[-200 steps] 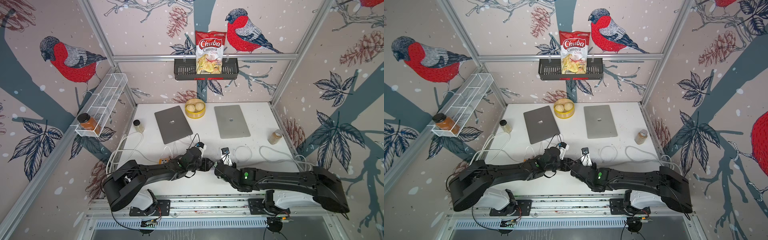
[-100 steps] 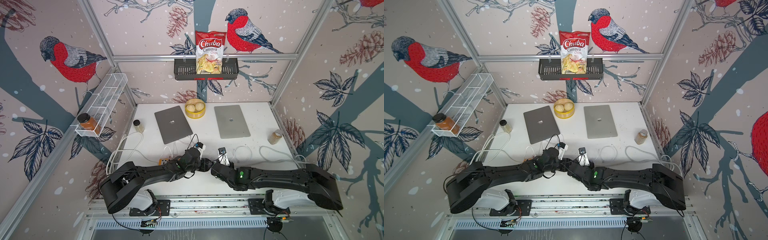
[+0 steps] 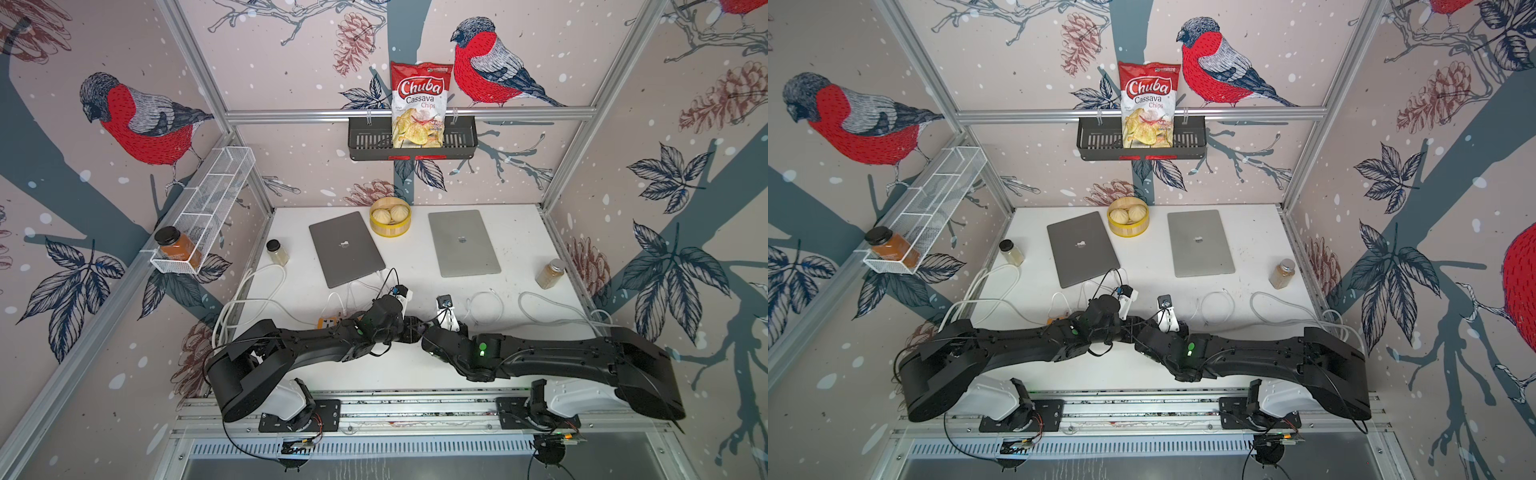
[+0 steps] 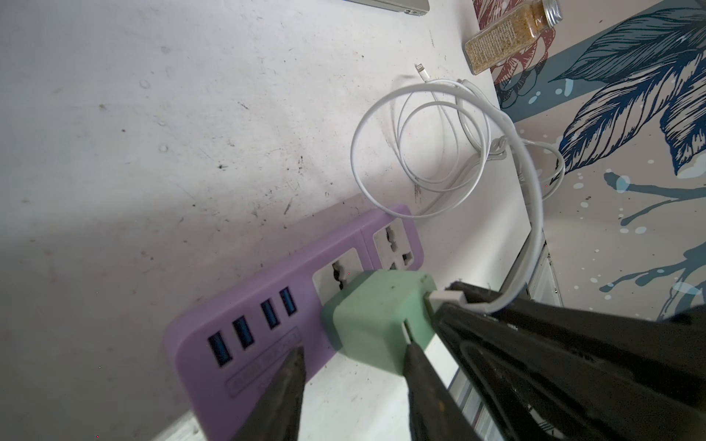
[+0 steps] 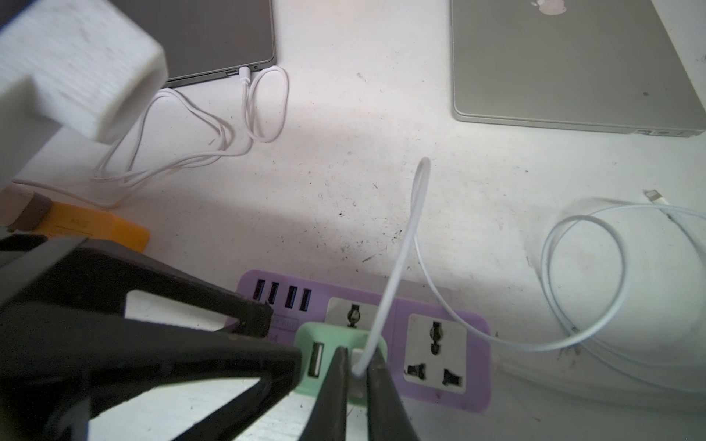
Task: Unplug the laptop charger
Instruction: Remove the charging cable from the plug.
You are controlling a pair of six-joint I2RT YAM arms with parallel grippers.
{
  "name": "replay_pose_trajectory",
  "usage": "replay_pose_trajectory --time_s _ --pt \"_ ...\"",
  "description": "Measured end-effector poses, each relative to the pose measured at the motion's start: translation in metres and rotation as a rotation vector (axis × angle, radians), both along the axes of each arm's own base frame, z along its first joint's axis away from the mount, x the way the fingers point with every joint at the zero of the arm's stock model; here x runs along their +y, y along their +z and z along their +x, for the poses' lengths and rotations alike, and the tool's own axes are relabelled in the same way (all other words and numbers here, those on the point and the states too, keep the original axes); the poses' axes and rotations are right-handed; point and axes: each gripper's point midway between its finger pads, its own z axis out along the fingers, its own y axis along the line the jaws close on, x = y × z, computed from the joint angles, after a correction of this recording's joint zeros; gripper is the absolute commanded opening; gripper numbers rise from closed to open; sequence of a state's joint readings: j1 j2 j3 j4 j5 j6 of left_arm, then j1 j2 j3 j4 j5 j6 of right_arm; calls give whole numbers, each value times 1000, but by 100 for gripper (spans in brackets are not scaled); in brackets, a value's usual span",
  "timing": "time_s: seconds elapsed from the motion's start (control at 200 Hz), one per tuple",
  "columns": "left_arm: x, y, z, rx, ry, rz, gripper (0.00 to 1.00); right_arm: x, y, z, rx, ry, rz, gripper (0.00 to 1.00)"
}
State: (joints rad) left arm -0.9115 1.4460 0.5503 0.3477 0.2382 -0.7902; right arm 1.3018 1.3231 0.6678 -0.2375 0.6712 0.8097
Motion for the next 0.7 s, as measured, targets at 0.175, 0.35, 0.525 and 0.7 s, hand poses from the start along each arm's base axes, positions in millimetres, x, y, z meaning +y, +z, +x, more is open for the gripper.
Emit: replay_pose_trajectory --time_s 0.175,0.35,0.525,0.7 --pt "-2 -1 1 4 1 -4 43 0 0 0 0 0 -1 13" --pt "-8 -2 1 13 0 -5 43 0 0 0 0 0 -4 10" --pt "-13 -3 1 10 -4 -11 43 0 0 0 1 0 -9 9" --pt "-15 -3 1 6 -5 -16 43 -1 1 -1 1 0 -16 8"
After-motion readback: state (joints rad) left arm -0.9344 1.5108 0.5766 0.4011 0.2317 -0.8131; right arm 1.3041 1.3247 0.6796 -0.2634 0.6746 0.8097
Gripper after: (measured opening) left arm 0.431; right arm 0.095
